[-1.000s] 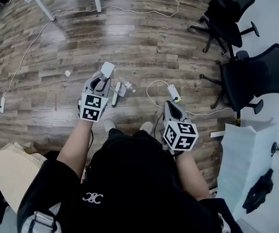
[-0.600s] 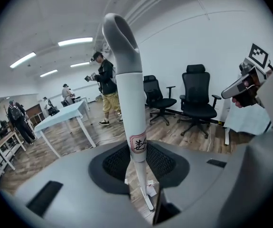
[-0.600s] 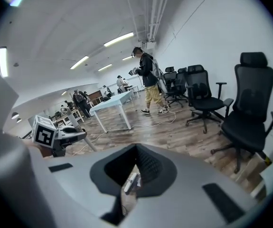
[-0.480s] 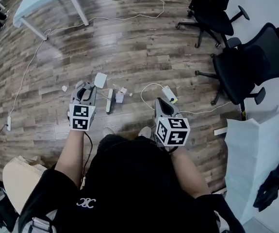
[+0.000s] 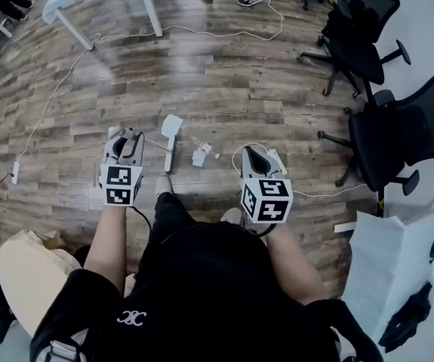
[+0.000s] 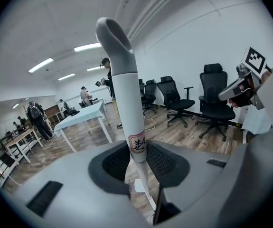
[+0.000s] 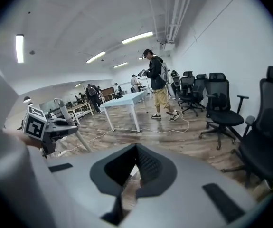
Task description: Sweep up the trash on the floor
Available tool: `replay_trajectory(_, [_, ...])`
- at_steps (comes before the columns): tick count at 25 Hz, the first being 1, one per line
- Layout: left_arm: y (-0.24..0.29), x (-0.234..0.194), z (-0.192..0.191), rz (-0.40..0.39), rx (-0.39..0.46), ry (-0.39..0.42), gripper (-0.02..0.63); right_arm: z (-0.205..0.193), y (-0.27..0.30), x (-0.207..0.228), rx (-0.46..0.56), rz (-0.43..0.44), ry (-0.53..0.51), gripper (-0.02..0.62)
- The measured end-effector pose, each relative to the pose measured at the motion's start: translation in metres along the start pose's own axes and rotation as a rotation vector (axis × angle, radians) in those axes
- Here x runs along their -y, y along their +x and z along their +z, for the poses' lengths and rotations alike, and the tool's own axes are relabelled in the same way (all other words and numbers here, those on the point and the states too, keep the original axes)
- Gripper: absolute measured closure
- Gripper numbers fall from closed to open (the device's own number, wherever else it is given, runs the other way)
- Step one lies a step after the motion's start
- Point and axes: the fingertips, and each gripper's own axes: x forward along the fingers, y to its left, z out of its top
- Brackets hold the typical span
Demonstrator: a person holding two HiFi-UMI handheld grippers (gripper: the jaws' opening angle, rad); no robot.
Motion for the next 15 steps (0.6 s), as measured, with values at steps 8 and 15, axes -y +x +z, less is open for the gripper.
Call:
replay_trajectory(8, [0.015, -0.130, -0.039, -0.047, 0.000, -0.032, 0.505, 0.041, 0.091, -0.122, -0.024, 0.033, -0.066, 0.583])
replay_trajectory(15, [0.023, -0.259, -0.063, -0.003, 0.015, -0.034, 0.505, 0.060, 0.159, -0.197, -0.056, 0.032, -0.100, 0.583])
